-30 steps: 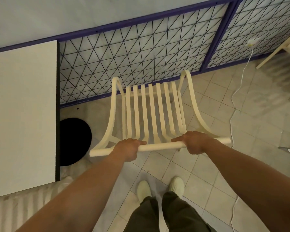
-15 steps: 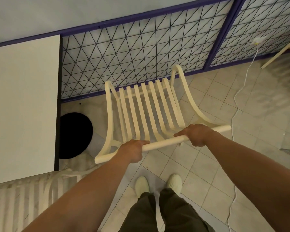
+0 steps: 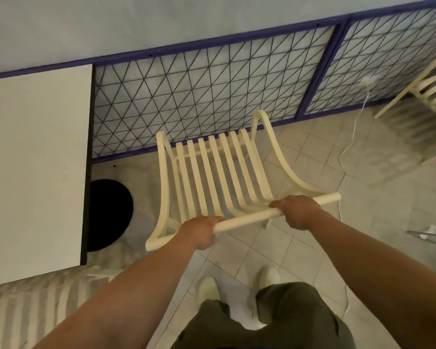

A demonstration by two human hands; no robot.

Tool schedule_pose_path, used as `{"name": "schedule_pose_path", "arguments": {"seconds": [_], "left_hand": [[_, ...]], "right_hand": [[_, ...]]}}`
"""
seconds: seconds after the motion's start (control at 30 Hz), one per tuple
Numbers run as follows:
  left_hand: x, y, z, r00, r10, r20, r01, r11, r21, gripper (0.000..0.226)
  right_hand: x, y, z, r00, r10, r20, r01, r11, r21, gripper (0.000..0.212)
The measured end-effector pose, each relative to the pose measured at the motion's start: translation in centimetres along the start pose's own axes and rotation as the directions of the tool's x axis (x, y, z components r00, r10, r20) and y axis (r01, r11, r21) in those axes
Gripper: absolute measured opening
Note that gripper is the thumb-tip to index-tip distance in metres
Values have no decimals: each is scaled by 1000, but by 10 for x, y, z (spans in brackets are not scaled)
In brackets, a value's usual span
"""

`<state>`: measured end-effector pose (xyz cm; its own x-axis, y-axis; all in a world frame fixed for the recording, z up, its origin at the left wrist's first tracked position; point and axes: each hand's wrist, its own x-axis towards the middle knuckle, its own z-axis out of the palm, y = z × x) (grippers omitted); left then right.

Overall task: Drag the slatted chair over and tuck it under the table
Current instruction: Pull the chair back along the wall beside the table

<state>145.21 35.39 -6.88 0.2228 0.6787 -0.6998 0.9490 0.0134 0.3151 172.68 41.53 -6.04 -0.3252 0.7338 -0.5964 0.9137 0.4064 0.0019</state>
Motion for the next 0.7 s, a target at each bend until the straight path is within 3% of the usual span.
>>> {"name": "schedule_pose_path", "arguments": {"seconds": [0.17,0.3,0.53,0.7], "left_hand": [[1,1,5,997,-38,-70,39,999,14,66],[1,3,10,990,-84,-113,87,996,28,55],[2,19,12,959,-245,-141,251,968,23,47],[4,24,11,940,-323,-108,324,946,-7,49]], "right_hand": [[8,10,-2,996,-88,33,89,996,-11,58],[19,25,-3,972,-210,107,210,978,12,76],[33,45,-12,873,-426,237,411,905,110,87],[43,60,-8,827,-485,285,466,875,136,86]]}}
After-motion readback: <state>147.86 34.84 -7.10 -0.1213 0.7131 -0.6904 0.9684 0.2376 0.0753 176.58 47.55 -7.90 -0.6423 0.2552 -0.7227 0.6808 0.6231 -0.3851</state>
